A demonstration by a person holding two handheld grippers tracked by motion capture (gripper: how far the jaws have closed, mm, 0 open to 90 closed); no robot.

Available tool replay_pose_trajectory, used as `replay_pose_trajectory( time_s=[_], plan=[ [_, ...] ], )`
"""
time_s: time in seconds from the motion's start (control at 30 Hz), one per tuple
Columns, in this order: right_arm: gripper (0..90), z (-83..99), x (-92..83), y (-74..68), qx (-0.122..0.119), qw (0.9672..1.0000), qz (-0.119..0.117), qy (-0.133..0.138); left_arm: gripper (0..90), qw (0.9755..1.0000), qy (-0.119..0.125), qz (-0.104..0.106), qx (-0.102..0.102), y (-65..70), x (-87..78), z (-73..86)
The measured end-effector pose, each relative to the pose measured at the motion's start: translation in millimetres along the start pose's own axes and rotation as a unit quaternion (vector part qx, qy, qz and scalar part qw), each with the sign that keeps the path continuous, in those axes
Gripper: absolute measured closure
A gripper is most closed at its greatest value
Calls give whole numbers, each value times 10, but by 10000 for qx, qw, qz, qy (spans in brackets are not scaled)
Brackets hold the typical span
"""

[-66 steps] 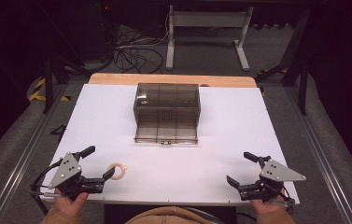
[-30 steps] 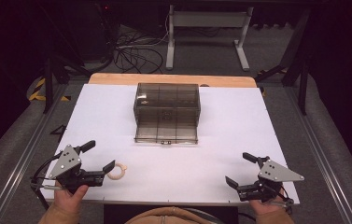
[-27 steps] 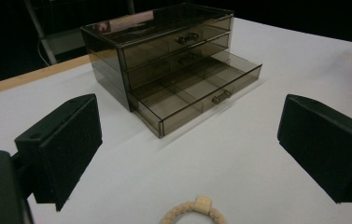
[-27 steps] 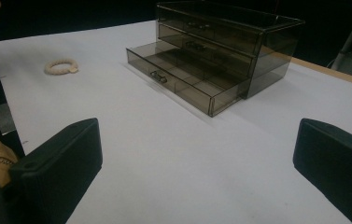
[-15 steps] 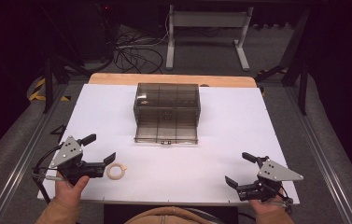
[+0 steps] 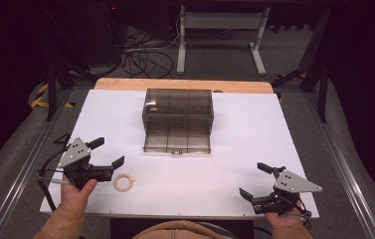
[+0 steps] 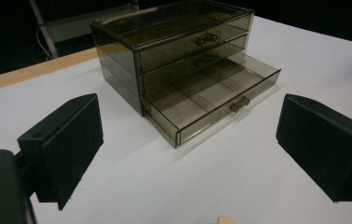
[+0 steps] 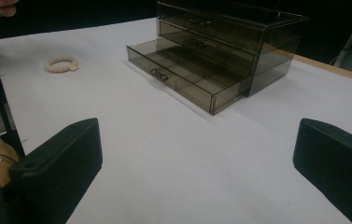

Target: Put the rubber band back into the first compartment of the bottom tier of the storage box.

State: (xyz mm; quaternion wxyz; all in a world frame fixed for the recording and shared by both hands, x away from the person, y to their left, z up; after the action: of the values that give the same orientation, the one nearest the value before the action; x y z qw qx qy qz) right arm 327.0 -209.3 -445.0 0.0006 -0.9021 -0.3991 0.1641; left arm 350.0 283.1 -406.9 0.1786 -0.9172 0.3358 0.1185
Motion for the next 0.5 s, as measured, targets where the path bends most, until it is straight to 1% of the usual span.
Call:
replay_pose_trajectory(
  time_s=[0.2, 0.3, 0.33, 0.37, 0.5],
  plan=[
    [19, 3, -4, 4, 10, 10000, 13, -6, 82, 10000, -60, -40, -12, -20, 27, 6],
    [20, 4, -2, 0, 3, 10000, 3, -15, 100, 9999, -123, -67, 83, 3, 66, 10],
    [20, 4, -3, 0, -1, 10000, 1, -10, 103, 9999, -123, -67, 83, 3, 66, 10],
    [20, 3, -3, 0, 1, 10000, -3, -10, 108, 9997, -172, -71, 131, 6, 73, 11],
    [21, 4, -2, -2, -5, 10000, -13, -11, 121, 9998, -170, -39, 100, 8, 78, 16]
  ],
)
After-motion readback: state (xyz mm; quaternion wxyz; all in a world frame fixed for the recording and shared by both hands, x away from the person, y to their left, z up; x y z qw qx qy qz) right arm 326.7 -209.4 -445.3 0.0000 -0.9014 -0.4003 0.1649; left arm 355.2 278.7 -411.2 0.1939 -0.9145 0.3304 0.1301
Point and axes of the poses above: each handheld gripper's, and its own axes: x roughly forward along the jaws, z roughly out of its underside, y roughly to its right, the point moved 3 cm from there along x, roughly forward along the jaws, and after that the axes turned 13 degrees about x, right-handed, at the moved point
